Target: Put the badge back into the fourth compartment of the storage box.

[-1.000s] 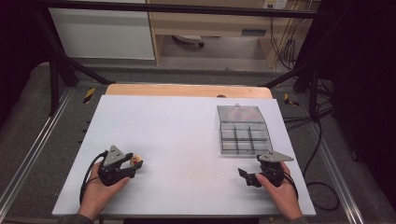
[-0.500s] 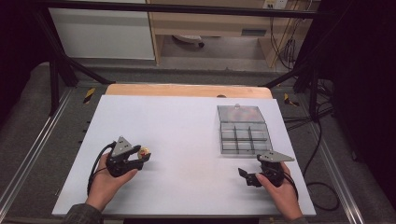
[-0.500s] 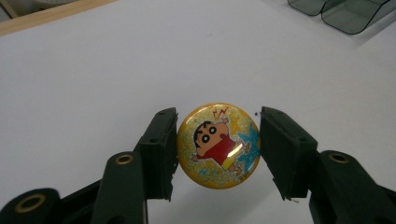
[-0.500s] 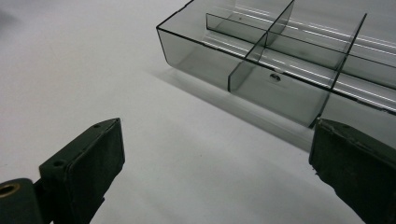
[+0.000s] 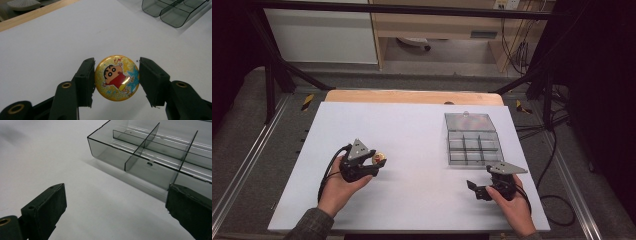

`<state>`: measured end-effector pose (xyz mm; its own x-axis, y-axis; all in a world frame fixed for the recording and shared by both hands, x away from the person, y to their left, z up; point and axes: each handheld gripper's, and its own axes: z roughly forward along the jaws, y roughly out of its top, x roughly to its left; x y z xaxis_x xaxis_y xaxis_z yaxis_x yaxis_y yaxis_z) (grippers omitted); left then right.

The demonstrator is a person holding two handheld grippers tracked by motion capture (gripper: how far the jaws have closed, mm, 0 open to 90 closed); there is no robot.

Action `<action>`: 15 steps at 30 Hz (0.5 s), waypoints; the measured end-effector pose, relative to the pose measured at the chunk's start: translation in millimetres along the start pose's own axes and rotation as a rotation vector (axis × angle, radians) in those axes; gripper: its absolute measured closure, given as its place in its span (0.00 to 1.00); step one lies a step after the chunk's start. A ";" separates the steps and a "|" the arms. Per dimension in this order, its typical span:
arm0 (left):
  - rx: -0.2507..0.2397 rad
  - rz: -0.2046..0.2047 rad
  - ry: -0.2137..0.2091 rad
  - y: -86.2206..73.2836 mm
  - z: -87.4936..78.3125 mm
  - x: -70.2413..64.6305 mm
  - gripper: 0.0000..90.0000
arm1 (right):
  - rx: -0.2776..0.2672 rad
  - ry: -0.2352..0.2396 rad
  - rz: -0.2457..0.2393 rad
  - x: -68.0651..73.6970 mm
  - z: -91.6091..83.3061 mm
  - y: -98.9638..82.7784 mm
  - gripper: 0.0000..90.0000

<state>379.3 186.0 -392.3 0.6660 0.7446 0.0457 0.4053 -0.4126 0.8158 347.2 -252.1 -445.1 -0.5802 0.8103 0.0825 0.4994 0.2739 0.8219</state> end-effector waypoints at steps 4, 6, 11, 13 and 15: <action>0.003 0.013 -0.009 6.2 3.4 -3.6 0.53 | -0.001 -0.002 0.000 0.0 -0.5 -0.1 0.04; 0.000 0.018 -0.015 9.5 5.4 -5.8 0.53 | -0.001 -0.003 0.002 0.1 -0.5 -0.1 0.04; 0.001 0.035 -0.032 16.8 11.6 -13.9 0.53 | -0.003 -0.003 -0.001 0.2 -0.2 0.1 0.04; 0.002 0.042 -0.038 20.3 14.4 -17.7 0.53 | -0.004 -0.003 -0.002 0.4 -0.4 0.1 0.04; -0.001 0.043 -0.048 24.5 17.7 -21.6 0.53 | -0.007 -0.003 0.000 0.6 -0.8 0.2 0.04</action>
<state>385.9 150.5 -383.5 0.7124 0.6998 0.0530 0.3748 -0.4432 0.8143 346.5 -252.0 -444.4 -0.5786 0.8116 0.0806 0.4947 0.2706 0.8259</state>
